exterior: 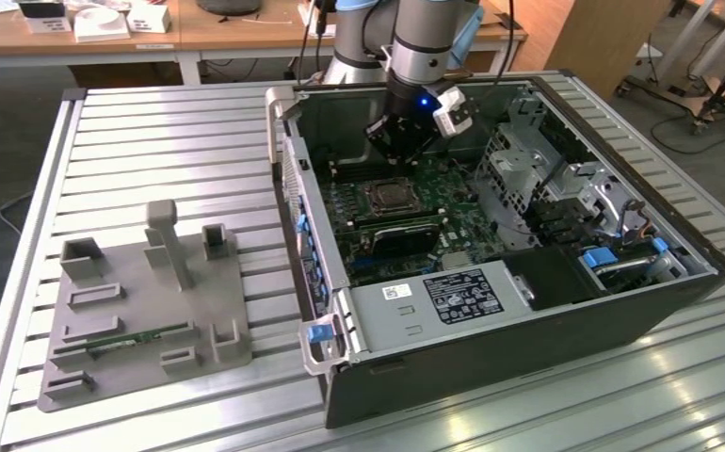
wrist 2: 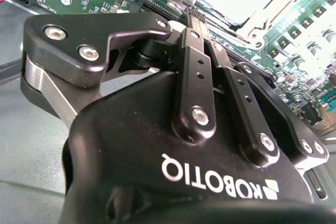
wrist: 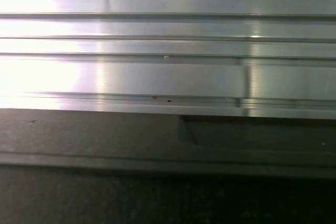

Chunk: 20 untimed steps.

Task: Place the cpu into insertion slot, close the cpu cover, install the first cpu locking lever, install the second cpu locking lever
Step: 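Install the second cpu locking lever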

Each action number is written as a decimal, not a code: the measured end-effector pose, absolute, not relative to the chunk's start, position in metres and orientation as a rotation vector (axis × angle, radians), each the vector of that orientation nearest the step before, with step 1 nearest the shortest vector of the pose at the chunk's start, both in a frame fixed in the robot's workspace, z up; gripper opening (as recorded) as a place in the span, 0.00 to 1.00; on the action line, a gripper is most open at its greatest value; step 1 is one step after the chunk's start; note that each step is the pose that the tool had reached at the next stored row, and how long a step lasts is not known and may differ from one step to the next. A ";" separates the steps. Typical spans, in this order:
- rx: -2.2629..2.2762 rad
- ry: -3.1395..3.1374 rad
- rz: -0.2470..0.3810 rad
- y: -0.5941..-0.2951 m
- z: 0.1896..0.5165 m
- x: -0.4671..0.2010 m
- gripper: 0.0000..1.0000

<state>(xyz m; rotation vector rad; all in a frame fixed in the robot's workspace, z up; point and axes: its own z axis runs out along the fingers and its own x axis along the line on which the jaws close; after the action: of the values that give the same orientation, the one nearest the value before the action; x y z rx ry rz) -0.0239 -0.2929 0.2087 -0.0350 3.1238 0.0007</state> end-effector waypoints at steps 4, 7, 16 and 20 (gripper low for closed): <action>-0.035 3.124 -0.002 -0.294 0.209 -0.024 0.10; -0.035 3.124 -0.003 -0.297 0.209 -0.024 0.10; -0.035 3.124 -0.003 -0.316 0.209 -0.024 0.10; -0.035 3.124 -0.001 -0.322 0.209 -0.024 0.10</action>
<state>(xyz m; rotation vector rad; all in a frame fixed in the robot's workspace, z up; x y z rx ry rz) -0.0239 -0.3218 0.2086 -0.0351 3.1237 -0.0007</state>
